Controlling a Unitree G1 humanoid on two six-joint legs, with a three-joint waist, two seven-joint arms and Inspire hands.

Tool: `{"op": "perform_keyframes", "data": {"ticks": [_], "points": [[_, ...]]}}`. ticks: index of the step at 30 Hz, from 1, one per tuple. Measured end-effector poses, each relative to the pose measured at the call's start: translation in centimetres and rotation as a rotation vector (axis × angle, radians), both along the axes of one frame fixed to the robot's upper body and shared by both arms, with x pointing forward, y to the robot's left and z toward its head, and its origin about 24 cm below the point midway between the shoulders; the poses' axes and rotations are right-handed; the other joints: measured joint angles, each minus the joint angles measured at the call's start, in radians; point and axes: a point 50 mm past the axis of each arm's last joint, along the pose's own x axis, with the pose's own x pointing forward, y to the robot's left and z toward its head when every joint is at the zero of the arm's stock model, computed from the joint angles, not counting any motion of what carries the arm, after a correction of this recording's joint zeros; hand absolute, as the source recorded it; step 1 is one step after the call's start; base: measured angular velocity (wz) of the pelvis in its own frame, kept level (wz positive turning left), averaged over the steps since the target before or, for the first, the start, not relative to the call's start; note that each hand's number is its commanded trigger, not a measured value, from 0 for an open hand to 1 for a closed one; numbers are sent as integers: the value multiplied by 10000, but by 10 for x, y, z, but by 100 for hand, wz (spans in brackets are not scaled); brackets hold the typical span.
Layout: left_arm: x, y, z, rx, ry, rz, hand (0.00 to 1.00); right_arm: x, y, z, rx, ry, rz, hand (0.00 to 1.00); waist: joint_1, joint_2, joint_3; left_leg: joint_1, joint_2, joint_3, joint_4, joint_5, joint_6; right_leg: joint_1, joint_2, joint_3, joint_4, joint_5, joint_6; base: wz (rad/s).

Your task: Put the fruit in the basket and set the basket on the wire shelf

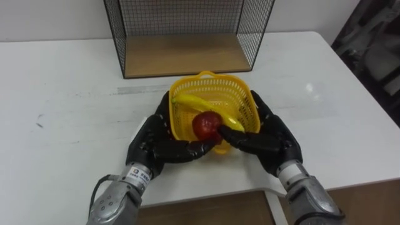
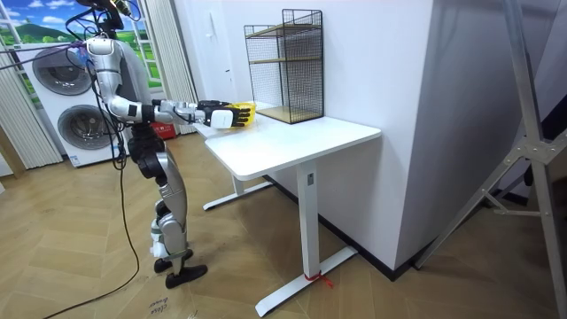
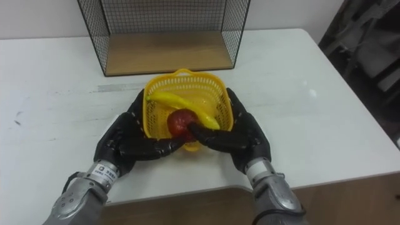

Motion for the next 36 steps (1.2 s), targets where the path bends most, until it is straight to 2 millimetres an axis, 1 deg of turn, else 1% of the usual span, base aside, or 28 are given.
{"op": "perform_keyframes", "data": {"ticks": [6, 9, 12, 13, 17, 21, 25, 27, 28, 29, 30, 31, 32, 33, 34, 35, 36], "points": [[0, 0, 0, 73, -22, 15, 0, 1, 0, 1, -20, -30, 2, 0, 29, 0, -15, -77, 5, -30, 8, 0, 1, -84, 1, -6, 24, 25, -5, 0], [1, 1, 5, 173, -263, 16, 0, 3, -1, 3, -59, -144, -12, 0, 43, 3, -17, -71, 5, -8, 8, 1, 0, -76, -1, -16, 20, 28, -3, 0], [2, 2, 8, 217, -404, 28, 0, 4, 0, 6, -130, -346, 20, 0, 161, 32, -30, 3, 6, -24, 12, 1, 0, -10, -1, -13, 9, 28, -3, 0], [2, 2, 8, 234, -418, 32, 0, 4, 0, 8, -227, -443, 45, 0, 252, 37, -33, 15, 6, -30, 13, 1, 0, -2, 0, -6, 9, 28, -3, 0], [2, 6, 8, 499, -451, 21, 0, 6, 1, 14, -840, -799, 264, 0, 387, 40, -31, 12, 7, -50, 24, 1, 0, 1, -4, -37, 18, 28, -3, 0], [3, 6, 8, 649, -519, 16, 0, 9, 2, 18, -966, -1013, 309, 0, 498, 39, -32, 18, 7, -91, 61, 1, 0, 29, -12, -63, 36, 28, -4, 2], [10, 7, 15, 720, -818, 59, 0, 11, 3, 20, -832, -1063, 320, 0, 663, 36, -15, -198, 21, -91, 514, -5, -5, -53, -39, -111, 237, 12, -15, 1], [11, 10, 16, 761, -855, 173, 0, 13, 6, 22, -771, -1149, 357, 0, 711, 12, 1, -355, 64, -90, 945, -65, -84, -165, -37, -118, 538, -58, -51, -5], [11, 11, 16, 781, -868, 212, 0, 13, 6, 22, -768, -1153, 358, 0, 759, -14, 22, -456, 107, -85, 1354, -153, -196, -155, -37, -157, 695, -130, -102, 0], [12, 13, 16, 796, -884, 266, 0, 13, 6, 22, -755, -1180, 317, 0, 817, -55, 37, -643, 151, -85, 1911, -292, -328, -217, -41, -268, 1003, -337, -152, 0], [12, 13, 16, 793, -883, 300, 0, 14, 6, 22, -744, -1183, 318, 0, 836, -91, 39, -770, 173, -85, 2247, -367, -405, -284, -39, -294, 1198, -486, -177, 4], [12, 14, 17, 767, -880, 334, 0, 14, 6, 22, -731, -1182, 322, 0, 871, -133, 74, -1081, 250, -81, 3045, -458, -502, -390, -90, -369, 1495, -716, -246, 8], [12, 14, 16, 775, -876, 332, 0, 13, 6, 22, -725, -1176, 326, 0, 868, -155, 88, -1232, 299, -57, 3447, -463, -511, -432, -111, -439, 1653, -828, -292, 16], [12, 14, 16, 778, -875, 328, 0, 13, 7, 22, -716, -1164, 359, 0, 897, -160, 93, -1469, 405, -36, 4110, -470, -524, -443, -114, -498, 1881, -990, -361, 17], [12, 14, 17, 758, -895, 344, 0, 13, 7, 22, -726, -1165, 380, 0, 907, -137, 91, -1703, 564, -7, 4699, -465, -529, -423, -24, -496, 1996, -1123, -508, 19], [13, 14, 17, 742, -911, 375, 0, 13, 8, 22, -688, -1170, 403, 0, 918, -117, 94, -2140, 732, -23, 5531, -325, -690, -365, 66, -475, 2120, -1179, -581, 15], [13, 14, 17, 717, -910, 401, 0, 14, 8, 22, -683, -1174, 409, 0, 925, -118, 123, -2392, 772, -65, 5897, -178, -782, -330, 80, -467, 2183, -1219, -610, 18]]}}
